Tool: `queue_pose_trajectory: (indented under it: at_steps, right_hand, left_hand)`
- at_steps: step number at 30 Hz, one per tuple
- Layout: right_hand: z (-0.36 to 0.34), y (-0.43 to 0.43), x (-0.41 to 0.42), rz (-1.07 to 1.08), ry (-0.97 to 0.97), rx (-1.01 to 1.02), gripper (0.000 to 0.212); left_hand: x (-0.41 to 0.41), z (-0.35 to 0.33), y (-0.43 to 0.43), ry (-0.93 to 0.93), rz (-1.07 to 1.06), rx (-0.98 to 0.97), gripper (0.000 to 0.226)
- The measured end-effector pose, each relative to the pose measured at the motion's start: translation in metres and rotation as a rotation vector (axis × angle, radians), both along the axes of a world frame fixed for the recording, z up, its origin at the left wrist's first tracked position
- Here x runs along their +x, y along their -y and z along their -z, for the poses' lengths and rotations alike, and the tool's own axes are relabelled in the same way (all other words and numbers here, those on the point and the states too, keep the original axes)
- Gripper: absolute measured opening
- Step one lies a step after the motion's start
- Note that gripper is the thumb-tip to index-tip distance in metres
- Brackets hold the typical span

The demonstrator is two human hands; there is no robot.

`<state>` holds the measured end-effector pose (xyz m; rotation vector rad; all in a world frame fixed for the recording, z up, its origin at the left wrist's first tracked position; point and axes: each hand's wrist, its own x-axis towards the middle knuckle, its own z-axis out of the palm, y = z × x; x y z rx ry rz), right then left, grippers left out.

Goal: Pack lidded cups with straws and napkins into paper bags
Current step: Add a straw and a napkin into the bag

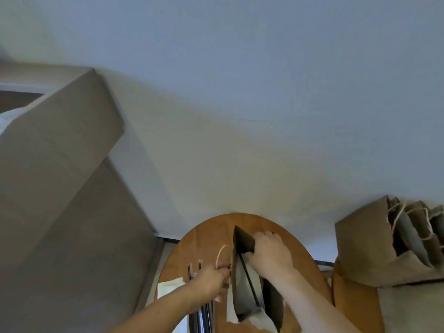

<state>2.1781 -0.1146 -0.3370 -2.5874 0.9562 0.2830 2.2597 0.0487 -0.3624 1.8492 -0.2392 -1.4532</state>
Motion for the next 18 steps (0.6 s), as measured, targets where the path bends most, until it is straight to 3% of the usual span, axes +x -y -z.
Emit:
queue_pose_trajectory:
  at_steps: [2,4,11,13,18]
  right_hand:
    - [-0.018,0.012,-0.011,0.054,0.115,-0.12,0.042]
    - [-0.025,0.026,-0.026,0.17,0.17,-0.065,0.048]
    - [0.004,0.024,-0.067,0.518,0.026,0.783,0.084]
    - [0.01,0.013,-0.065,0.543,0.043,0.916,0.081]
    - [0.018,-0.01,-0.054,0.497,0.204,1.039,0.054]
  left_hand:
    - [0.0,-0.002,0.001,0.027,0.026,-0.002,0.033]
    - [0.0,-0.002,0.003,0.049,0.083,-0.014,0.037]
    - [-0.012,-0.003,0.012,0.07,0.239,0.017,0.051]
    - [-0.022,-0.002,0.017,0.06,0.257,-0.018,0.051]
    - [-0.049,0.003,0.034,0.122,0.195,-0.196,0.045]
